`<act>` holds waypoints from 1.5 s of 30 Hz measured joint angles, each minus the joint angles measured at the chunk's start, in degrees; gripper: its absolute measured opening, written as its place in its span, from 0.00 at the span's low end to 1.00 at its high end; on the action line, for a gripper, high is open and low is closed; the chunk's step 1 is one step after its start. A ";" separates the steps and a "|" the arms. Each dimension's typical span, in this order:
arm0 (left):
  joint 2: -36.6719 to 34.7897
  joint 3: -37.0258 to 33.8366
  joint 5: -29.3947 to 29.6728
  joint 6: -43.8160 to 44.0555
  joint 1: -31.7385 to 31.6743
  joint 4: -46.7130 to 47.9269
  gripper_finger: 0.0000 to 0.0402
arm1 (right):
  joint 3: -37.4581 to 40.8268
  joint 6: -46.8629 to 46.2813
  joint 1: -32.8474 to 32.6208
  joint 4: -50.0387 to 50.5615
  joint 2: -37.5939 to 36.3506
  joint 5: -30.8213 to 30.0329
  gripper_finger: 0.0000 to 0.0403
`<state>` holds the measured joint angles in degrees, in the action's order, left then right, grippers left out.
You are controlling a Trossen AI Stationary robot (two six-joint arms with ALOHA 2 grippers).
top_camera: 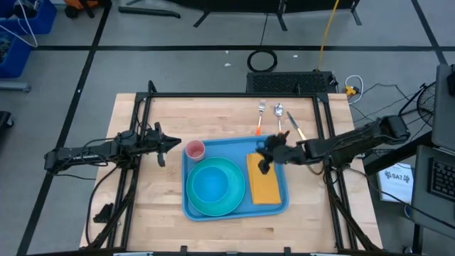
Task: Set up tray
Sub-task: Put the orange fork on the yellow napkin
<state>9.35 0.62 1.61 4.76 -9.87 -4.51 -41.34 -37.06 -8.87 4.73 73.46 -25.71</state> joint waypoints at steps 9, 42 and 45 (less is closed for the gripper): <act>0.00 -0.01 -0.01 0.02 -0.01 -0.02 0.06 | -0.05 30.26 16.08 -23.11 1.35 13.82 0.00; 0.00 -0.01 -0.02 0.00 -0.01 -0.02 0.06 | -24.83 7.07 40.64 21.66 25.49 21.62 0.59; 0.00 -0.02 -0.02 0.00 -0.01 -0.02 0.06 | -24.83 6.19 41.72 21.83 26.76 21.77 0.58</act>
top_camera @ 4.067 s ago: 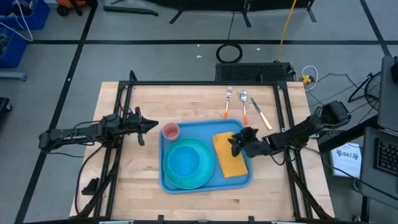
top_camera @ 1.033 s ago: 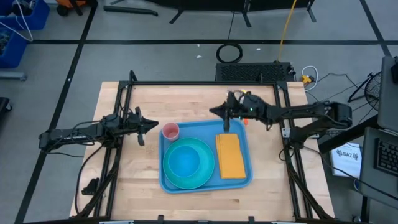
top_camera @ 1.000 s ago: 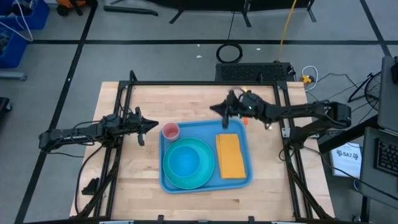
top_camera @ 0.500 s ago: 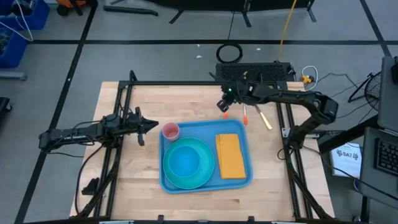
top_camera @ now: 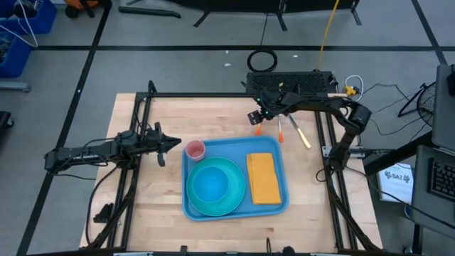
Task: Set up tray
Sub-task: Put the orange fork on the yellow napkin
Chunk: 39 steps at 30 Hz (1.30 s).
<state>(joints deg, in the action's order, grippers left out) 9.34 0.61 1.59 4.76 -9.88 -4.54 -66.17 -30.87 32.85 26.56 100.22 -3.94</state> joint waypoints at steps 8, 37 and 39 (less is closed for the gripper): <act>0.02 0.01 0.00 -0.01 0.01 0.01 0.06 | 0.00 -2.67 0.55 -1.73 0.77 1.20 0.55; 0.01 0.00 0.02 -0.01 -0.01 0.00 0.06 | -0.04 -5.10 0.12 -5.74 8.03 1.51 0.37; 0.02 0.02 0.02 -0.01 -0.01 0.02 0.06 | -0.02 -4.41 0.13 -5.74 8.05 1.49 0.30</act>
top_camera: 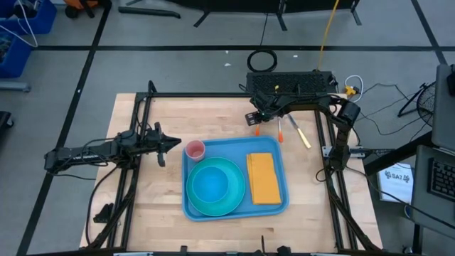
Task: Set up tray
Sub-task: Put the orange fork on the yellow napkin
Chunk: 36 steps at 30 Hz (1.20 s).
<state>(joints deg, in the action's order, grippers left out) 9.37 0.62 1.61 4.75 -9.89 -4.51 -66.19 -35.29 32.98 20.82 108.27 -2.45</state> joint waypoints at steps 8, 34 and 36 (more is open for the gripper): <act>-0.01 0.00 0.00 0.02 0.01 0.00 0.06 | 0.00 4.88 0.36 -0.31 0.09 -0.24 0.03; 0.00 -0.02 -0.01 0.00 0.00 0.01 0.06 | 3.01 1.37 -13.46 -8.37 -19.54 21.25 0.00; 0.00 -0.02 0.00 0.00 0.02 -0.02 0.06 | 5.41 -4.35 -18.15 -8.18 -22.56 20.91 0.00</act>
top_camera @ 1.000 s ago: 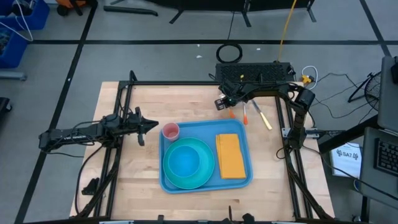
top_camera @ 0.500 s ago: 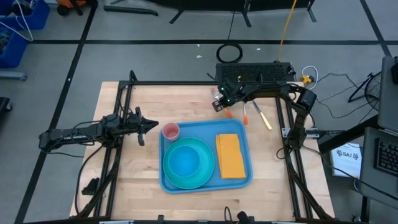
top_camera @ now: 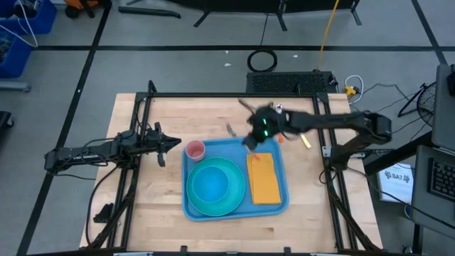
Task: Set up tray
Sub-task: Put the orange fork on the yellow napkin
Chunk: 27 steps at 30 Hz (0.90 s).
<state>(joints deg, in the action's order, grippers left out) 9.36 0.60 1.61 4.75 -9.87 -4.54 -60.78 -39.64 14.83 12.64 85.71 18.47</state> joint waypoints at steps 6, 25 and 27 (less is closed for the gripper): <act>-0.02 0.02 0.00 0.02 -0.02 0.00 0.06 | 10.54 -24.08 -16.35 -4.84 -7.81 -13.74 0.00; 0.00 0.00 -0.02 0.01 -0.02 0.00 0.06 | 18.12 -65.73 -42.71 -8.25 1.25 -52.92 0.00; -0.02 0.00 -0.02 0.00 -0.02 0.00 0.06 | 17.90 -66.11 -42.71 -8.17 1.45 -51.40 0.00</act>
<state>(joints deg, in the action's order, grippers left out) 9.34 0.60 1.58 4.75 -9.89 -4.54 -42.88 -105.75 -27.88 4.46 87.15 -32.93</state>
